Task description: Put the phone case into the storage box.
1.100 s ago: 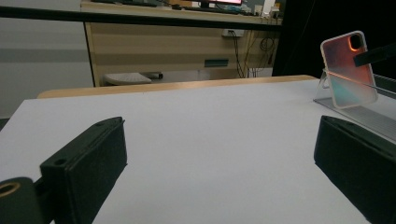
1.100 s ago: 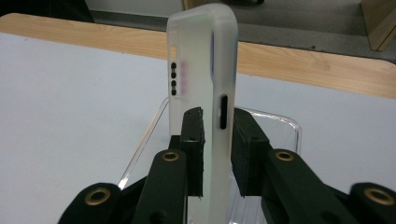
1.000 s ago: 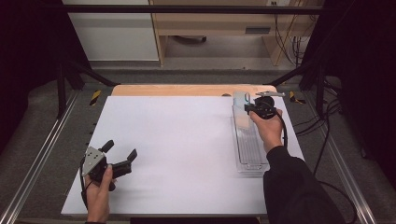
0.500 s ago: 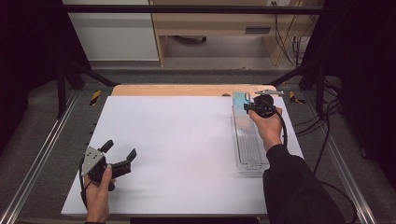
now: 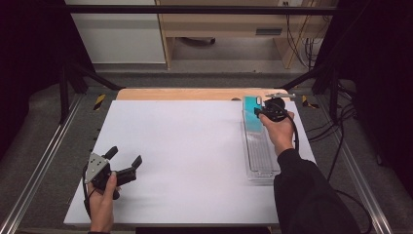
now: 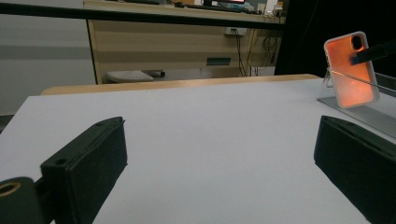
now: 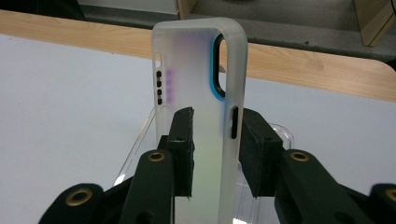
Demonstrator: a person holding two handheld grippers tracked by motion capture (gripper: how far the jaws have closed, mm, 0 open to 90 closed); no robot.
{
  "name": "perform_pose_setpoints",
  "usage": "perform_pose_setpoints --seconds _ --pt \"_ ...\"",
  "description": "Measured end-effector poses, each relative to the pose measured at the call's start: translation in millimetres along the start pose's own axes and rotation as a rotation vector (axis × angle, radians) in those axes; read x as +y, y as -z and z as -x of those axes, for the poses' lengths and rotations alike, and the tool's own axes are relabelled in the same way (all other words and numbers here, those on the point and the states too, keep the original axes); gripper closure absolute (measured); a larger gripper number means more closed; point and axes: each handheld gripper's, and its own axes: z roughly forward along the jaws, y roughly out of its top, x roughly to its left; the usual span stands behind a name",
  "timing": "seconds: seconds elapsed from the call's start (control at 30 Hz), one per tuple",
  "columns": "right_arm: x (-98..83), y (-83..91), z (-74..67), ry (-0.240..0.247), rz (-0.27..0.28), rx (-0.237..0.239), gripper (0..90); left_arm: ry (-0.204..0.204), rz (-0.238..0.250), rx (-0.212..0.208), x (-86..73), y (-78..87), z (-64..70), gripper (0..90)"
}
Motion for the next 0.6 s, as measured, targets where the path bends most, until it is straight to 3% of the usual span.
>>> perform_pose_setpoints --seconds 0.6 --pt "9.8 -5.7 1.7 -0.005 -0.028 -0.026 64.6 0.005 0.006 0.002 0.2 0.9 -0.9 2.1"
